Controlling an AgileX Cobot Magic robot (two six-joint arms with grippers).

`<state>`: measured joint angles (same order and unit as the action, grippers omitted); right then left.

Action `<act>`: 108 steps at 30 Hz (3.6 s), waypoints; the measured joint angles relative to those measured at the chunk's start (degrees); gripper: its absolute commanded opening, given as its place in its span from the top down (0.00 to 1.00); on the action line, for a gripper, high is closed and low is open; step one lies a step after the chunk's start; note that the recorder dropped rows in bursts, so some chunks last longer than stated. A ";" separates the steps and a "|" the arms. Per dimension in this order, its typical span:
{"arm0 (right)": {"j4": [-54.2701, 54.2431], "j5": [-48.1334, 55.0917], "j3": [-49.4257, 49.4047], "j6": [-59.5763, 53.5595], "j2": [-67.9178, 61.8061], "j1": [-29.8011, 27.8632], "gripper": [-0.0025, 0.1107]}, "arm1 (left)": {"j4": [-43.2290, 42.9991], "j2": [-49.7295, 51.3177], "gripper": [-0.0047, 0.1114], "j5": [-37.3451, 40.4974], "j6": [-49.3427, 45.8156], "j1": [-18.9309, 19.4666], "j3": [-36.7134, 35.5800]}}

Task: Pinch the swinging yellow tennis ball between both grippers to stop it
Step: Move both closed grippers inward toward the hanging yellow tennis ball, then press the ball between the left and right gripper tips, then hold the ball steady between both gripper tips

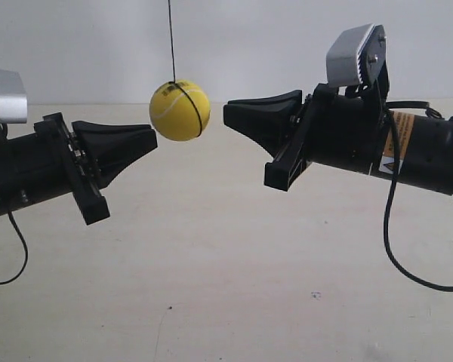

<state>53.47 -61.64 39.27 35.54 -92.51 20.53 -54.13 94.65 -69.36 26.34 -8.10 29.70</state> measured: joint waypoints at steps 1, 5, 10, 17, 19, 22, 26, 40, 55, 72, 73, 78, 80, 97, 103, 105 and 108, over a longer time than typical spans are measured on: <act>0.00 -0.04 0.00 0.00 0.00 0.00 0.98 | 0.00 0.00 0.92 0.00 0.00 -0.11 0.00; 0.00 -0.25 0.00 0.27 0.00 0.00 0.98 | 0.00 0.00 0.92 0.00 0.31 -0.34 0.70; 0.13 -0.25 0.00 0.59 0.00 0.00 0.98 | -0.21 -0.39 0.92 0.00 0.53 -0.34 1.07; 0.13 -2.18 0.00 1.09 0.00 0.00 0.98 | -0.36 -2.93 0.92 -0.10 1.36 -0.34 1.20; 0.13 -2.41 0.00 1.19 0.00 0.00 0.98 | -0.36 -2.95 0.92 -0.10 1.90 -0.34 1.20; 0.25 -2.54 0.00 1.31 0.00 0.00 0.98 | -0.36 -2.95 0.92 -0.10 2.00 -0.34 1.20; 0.37 -2.54 0.00 1.31 0.00 0.00 0.98 | -0.83 -2.95 0.92 -0.10 2.57 -0.34 1.57; 0.45 -2.66 0.00 1.31 0.00 0.00 0.98 | -5.16 -2.95 0.92 -0.10 6.54 -0.34 4.06; 0.45 -2.79 0.00 1.77 0.00 0.00 0.98 | -5.16 -2.95 0.92 -0.10 6.62 -0.34 4.06; 1.89 0.16 0.00 2.04 0.00 0.00 0.98 | -8.01 -2.95 0.92 -0.10 6.89 -0.34 4.06; 1.89 0.20 0.00 2.04 0.00 0.00 0.98 | -8.15 -2.95 0.92 -0.10 6.89 -0.34 4.06; 1.89 0.36 0.00 2.04 0.00 0.00 0.98 | -8.34 -0.39 0.92 -0.10 6.76 -0.34 4.13; 2.05 0.36 0.00 2.04 0.00 0.00 0.98 | -8.34 0.65 0.92 -0.10 6.40 -0.34 4.13; 2.32 0.36 0.00 2.16 0.00 0.00 0.98 | -8.13 1.04 0.92 -0.10 5.76 -0.34 4.13; 2.58 -0.04 0.00 2.16 0.00 0.00 0.98 | -7.51 1.04 0.92 -0.10 5.54 -0.34 4.13; 2.72 -0.15 0.00 2.16 0.00 0.00 0.98 | -7.07 1.04 0.92 -0.10 5.11 -0.34 4.13; 2.72 -0.15 0.00 2.16 0.00 0.00 0.98 | -6.76 1.04 0.92 -0.10 4.71 -0.34 4.13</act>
<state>56.19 -61.79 39.27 37.69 -92.51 20.53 -60.89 95.69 -69.46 31.05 -8.44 33.83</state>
